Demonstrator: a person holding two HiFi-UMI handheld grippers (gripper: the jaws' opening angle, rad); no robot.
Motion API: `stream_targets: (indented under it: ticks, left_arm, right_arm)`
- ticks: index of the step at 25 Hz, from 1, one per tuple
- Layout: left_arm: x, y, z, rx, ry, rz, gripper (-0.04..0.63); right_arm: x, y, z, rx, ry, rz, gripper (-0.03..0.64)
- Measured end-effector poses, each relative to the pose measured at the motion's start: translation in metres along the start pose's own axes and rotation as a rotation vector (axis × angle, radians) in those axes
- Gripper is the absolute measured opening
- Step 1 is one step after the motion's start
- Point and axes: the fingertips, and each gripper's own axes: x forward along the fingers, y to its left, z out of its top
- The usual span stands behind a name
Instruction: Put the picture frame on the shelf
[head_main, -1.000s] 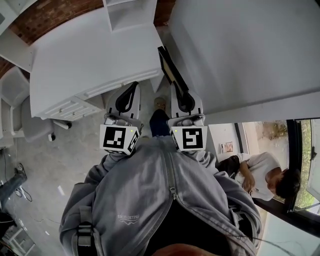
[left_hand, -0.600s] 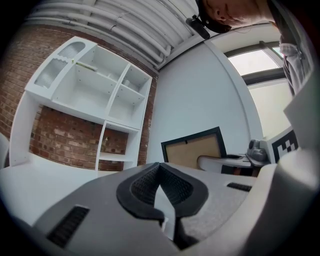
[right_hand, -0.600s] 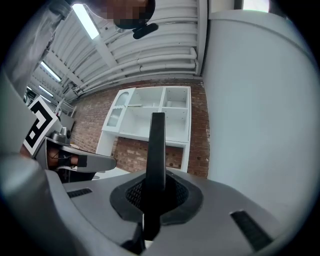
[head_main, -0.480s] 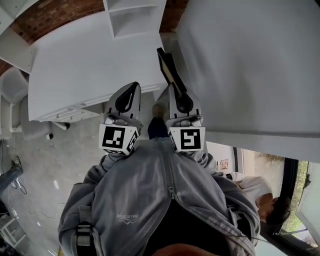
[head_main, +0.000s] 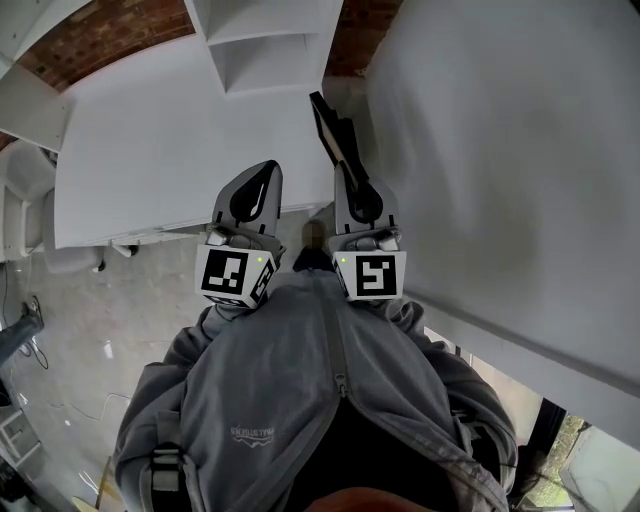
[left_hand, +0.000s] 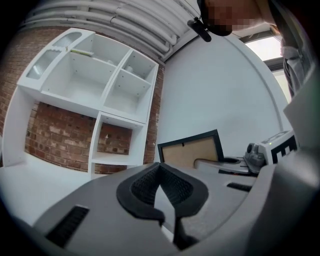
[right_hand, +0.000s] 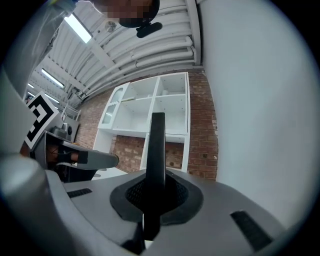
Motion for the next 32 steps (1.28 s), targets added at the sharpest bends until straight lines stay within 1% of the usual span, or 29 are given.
stream_targets:
  ticks: [4,9,15,21,23,28,30,32]
  left_arm:
    - [0.037,0.006,0.003,0.022,-0.01,0.03,0.006]
    - [0.073,0.02,0.007,0.018,-0.017,0.079,0.006]
    - [0.108,0.027,0.002,0.016,-0.022,0.129,0.006]
    - [0.119,0.033,-0.001,0.011,-0.021,0.147,0.006]
    - [0.119,0.035,-0.003,0.013,-0.016,0.154,0.006]
    - [0.116,0.046,-0.001,0.017,-0.012,0.142,0.006]
    - [0.116,0.053,0.003,0.017,-0.01,0.137,0.006]
    - [0.12,0.059,0.006,0.022,-0.009,0.123,0.006]
  right_arm:
    - [0.03,-0.022,-0.006,-0.006,-0.024,0.032,0.034]
    - [0.063,-0.04,-0.013,-0.044,-0.027,0.092,0.034]
    - [0.093,-0.06,-0.025,-0.052,-0.044,0.156,0.034]
    - [0.107,-0.064,-0.038,-0.078,-0.03,0.196,0.034]
    - [0.109,-0.062,-0.039,-0.072,-0.035,0.205,0.034]
    - [0.118,-0.051,-0.037,-0.088,-0.031,0.204,0.034]
    - [0.123,-0.046,-0.033,-0.122,-0.027,0.204,0.034]
    - [0.126,-0.043,-0.034,-0.201,0.008,0.216,0.034]
